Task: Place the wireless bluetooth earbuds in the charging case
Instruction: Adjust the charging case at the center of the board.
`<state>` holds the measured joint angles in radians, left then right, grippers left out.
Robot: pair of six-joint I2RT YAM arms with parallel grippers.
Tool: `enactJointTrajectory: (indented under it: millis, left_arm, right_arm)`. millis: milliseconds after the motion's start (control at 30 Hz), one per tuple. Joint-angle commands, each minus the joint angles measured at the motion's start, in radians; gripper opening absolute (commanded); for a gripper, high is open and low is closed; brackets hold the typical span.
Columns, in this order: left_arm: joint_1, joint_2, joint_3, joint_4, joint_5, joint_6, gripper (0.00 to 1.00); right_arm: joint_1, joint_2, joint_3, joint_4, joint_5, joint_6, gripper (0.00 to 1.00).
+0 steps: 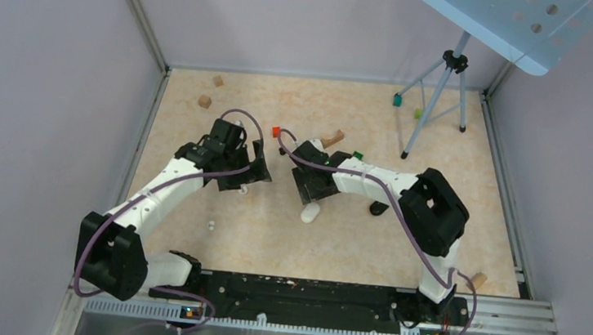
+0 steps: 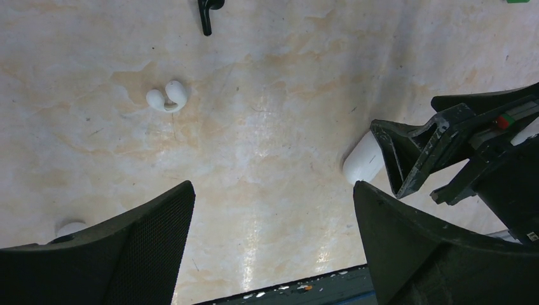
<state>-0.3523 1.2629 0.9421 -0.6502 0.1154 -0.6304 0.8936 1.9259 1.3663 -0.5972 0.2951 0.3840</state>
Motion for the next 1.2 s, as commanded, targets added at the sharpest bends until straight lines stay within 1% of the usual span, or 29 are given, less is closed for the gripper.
enactJointTrajectory:
  millis: [0, 67, 167, 267, 367, 433, 533, 600, 667, 733, 867, 1000, 1067, 1167]
  left_arm:
    - [0.005, -0.019, 0.009, -0.005, 0.002, 0.002, 0.99]
    - [0.004, -0.018, 0.009, -0.002, 0.007, 0.004, 0.99]
    - [0.004, -0.011, 0.005, 0.005, 0.010, 0.003, 0.99]
    - [0.005, -0.001, 0.006, 0.009, 0.012, 0.006, 0.99]
    - [0.005, 0.007, 0.012, 0.009, 0.009, 0.009, 0.99]
    - [0.004, 0.011, 0.017, 0.006, 0.003, 0.008, 0.99]
    - [0.008, 0.015, 0.024, 0.002, 0.009, 0.006, 0.99]
    - [0.016, 0.016, 0.032, -0.001, 0.023, 0.010, 0.99]
    - [0.043, 0.014, 0.040, -0.004, 0.049, 0.013, 0.99]
    - [0.070, 0.010, 0.043, -0.002, 0.081, 0.018, 0.99]
    - [0.103, 0.001, 0.042, -0.003, 0.098, 0.024, 0.99]
    - [0.108, -0.007, 0.031, 0.001, 0.105, 0.016, 0.99]
    - [0.108, -0.007, 0.026, 0.007, 0.119, 0.019, 0.99]
    - [0.108, -0.001, 0.034, 0.015, 0.180, 0.057, 0.99]
  right_arm:
    - [-0.006, -0.076, -0.074, -0.038, 0.062, 0.043, 0.71]
    - [-0.005, -0.128, -0.141, -0.033, 0.056, 0.071, 0.71]
    - [0.007, -0.210, -0.245, -0.015, -0.003, 0.118, 0.71]
    - [0.028, -0.271, -0.310, -0.015, -0.044, 0.160, 0.71]
    - [0.035, -0.342, -0.341, -0.015, -0.018, 0.185, 0.71]
    - [0.054, -0.391, -0.350, 0.015, 0.008, 0.173, 0.72]
    - [0.088, -0.436, -0.368, 0.111, -0.017, 0.099, 0.75]
    - [0.122, -0.448, -0.386, 0.205, -0.057, 0.003, 0.77]
    - [0.143, -0.442, -0.399, 0.257, -0.087, -0.091, 0.83]
    - [0.144, -0.419, -0.388, 0.264, -0.108, -0.154, 0.86]
    - [0.144, -0.352, -0.356, 0.245, -0.135, -0.264, 0.88]
    - [0.145, -0.289, -0.336, 0.236, -0.187, -0.324, 0.86]
    - [0.145, -0.266, -0.334, 0.237, -0.190, -0.327, 0.80]
    - [0.144, -0.249, -0.346, 0.255, -0.205, -0.324, 0.71]
